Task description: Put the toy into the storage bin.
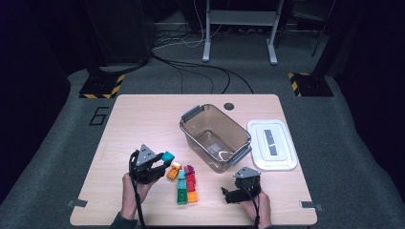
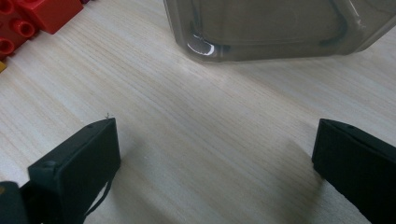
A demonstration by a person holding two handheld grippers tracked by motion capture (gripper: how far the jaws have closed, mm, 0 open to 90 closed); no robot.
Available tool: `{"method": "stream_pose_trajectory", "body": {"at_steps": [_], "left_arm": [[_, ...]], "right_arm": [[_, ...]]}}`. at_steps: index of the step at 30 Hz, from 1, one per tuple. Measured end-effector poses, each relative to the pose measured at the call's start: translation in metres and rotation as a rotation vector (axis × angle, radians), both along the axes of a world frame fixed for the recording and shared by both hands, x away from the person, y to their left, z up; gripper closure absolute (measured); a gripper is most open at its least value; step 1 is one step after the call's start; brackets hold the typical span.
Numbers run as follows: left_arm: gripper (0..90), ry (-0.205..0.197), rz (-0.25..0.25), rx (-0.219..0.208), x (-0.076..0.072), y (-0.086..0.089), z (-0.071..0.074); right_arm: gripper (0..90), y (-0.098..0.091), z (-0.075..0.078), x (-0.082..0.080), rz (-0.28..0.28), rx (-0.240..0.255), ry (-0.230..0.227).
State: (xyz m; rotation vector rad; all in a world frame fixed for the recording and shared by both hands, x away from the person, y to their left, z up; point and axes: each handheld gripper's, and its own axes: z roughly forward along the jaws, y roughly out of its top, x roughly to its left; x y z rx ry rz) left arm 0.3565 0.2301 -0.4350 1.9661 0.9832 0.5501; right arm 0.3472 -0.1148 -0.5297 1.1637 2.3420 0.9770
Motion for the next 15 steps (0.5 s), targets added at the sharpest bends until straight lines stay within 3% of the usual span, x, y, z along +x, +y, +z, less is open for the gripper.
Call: {"method": "stream_pose_trajectory", "body": {"at_steps": [15], "left_arm": [[58.8, -0.029, -0.031, 0.013, 0.015, -0.01, 0.02]], "right_arm": [[0.1, 0.0, 0.0, 0.0, 0.0, 0.0, 0.001]]}}
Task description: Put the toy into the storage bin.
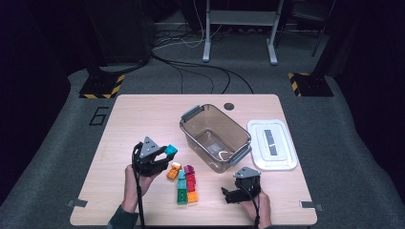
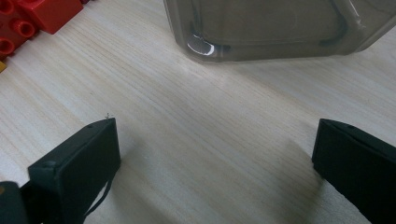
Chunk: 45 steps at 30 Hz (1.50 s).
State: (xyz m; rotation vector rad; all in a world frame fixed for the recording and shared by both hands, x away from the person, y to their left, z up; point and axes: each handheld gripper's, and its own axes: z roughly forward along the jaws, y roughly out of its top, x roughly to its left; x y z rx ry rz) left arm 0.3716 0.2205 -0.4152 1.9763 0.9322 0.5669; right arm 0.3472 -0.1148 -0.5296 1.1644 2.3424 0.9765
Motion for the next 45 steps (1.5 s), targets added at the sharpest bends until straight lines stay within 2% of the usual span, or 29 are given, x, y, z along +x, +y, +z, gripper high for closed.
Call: {"method": "stream_pose_trajectory", "body": {"at_steps": [5, 10, 20, 25, 27, 34, 38, 40, 45], "left_arm": [[58.8, -0.009, -0.015, 0.013, 0.006, -0.002, 0.008], [58.8, 0.0, -0.038, -0.026, 0.014, -0.005, 0.014], [58.8, -0.004, -0.049, -0.022, 0.031, -0.012, 0.028], [58.8, -0.003, -0.069, -0.001, 0.042, -0.019, 0.035], [58.8, 0.008, -0.083, -0.013, 0.046, -0.022, 0.037], [58.8, -0.004, -0.094, -0.008, 0.057, -0.033, 0.045], [58.8, 0.003, -0.102, 0.001, 0.069, -0.04, 0.05], [58.8, -0.003, -0.101, 0.018, 0.076, -0.045, 0.053], [58.8, 0.026, -0.119, 0.017, 0.096, -0.054, 0.052]], "right_arm": [[0.1, 0.0, 0.0, 0.0, 0.0, 0.0, -0.001], [0.1, 0.0, 0.0, 0.0, 0.0, 0.0, 0.0], [0.1, 0.0, 0.0, 0.0, 0.001, 0.0, -0.001], [0.1, 0.0, 0.0, 0.0, 0.0, 0.0, 0.0], [0.1, 0.0, 0.0, 0.0, 0.0, 0.0, 0.0], [0.1, 0.0, 0.0, 0.0, 0.0, 0.0, 0.0], [0.1, 0.0, 0.0, 0.0, -0.002, 0.001, -0.001], [0.1, 0.0, 0.0, 0.0, -0.004, 0.001, -0.001], [0.1, 0.0, 0.0, 0.0, -0.003, 0.002, 0.001]]}}
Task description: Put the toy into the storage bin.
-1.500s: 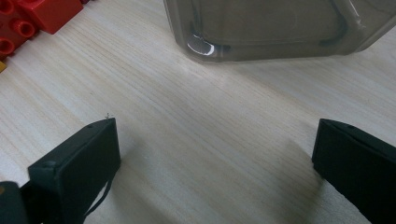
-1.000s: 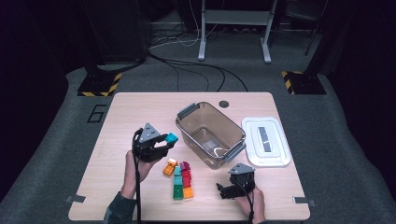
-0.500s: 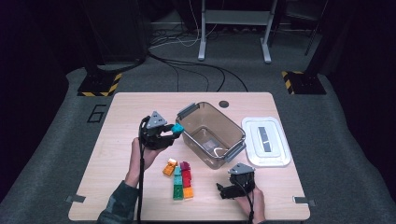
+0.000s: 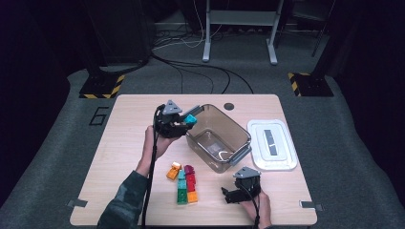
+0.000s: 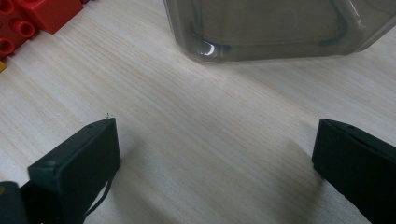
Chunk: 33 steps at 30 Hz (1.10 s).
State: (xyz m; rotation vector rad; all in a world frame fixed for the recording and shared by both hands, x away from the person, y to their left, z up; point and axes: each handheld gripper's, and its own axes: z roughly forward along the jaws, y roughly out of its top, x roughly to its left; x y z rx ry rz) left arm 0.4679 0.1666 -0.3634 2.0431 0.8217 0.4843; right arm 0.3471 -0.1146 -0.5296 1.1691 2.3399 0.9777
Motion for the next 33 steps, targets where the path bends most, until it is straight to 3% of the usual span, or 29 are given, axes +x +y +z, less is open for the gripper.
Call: {"method": "stream_pose_trajectory", "body": {"at_steps": [6, 10, 15, 23, 33], "left_arm": [[58.7, 0.022, -0.009, 0.022, 0.015, -0.011, -0.005], [58.7, 0.049, -0.007, 0.06, 0.025, -0.017, -0.012], [58.7, 0.082, -0.004, 0.055, 0.035, -0.021, -0.02], [58.7, 0.115, 0.008, 0.079, 0.045, -0.026, -0.027], [58.6, 0.123, 0.019, 0.114, 0.051, -0.03, -0.032]], "right_arm": [[0.1, 0.0, 0.0, 0.0, 0.0, 0.0, 0.0], [0.1, 0.0, 0.0, 0.0, 0.001, -0.001, -0.001], [0.1, 0.0, 0.0, 0.0, 0.0, 0.0, 0.0], [0.1, 0.0, 0.0, 0.0, 0.003, -0.001, 0.0], [0.1, 0.0, 0.0, 0.0, 0.003, -0.001, 0.0]]}}
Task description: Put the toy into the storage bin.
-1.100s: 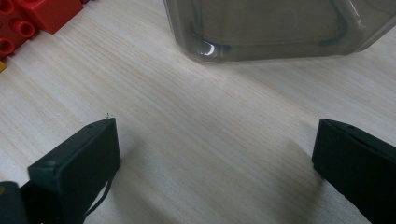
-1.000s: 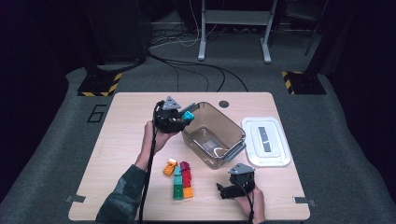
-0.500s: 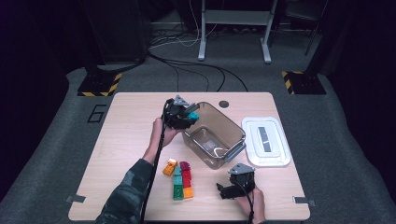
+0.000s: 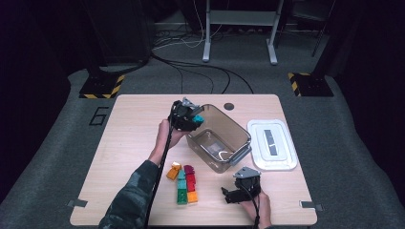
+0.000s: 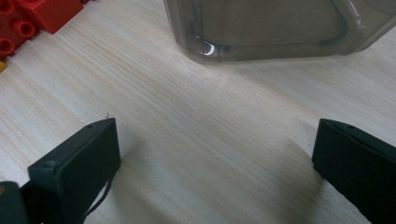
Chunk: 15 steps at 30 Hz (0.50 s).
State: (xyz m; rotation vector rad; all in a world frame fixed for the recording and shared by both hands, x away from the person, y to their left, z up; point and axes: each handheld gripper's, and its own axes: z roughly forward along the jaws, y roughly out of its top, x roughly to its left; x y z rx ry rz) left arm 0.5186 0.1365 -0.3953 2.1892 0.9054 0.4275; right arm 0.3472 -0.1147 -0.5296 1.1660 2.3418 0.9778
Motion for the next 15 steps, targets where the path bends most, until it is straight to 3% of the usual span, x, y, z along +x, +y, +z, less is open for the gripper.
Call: {"method": "stream_pose_trajectory", "body": {"at_steps": [6, 15], "left_arm": [[57.7, 0.008, 0.003, 0.004, -0.002, -0.003, -0.002], [32.8, -0.002, 0.002, -0.023, -0.011, 0.001, 0.005]], "right_arm": [[0.3, 0.0, 0.0, 0.0, 0.001, 0.0, 0.001], [0.3, 0.0, 0.0, 0.0, 0.007, -0.001, 0.001]]}}
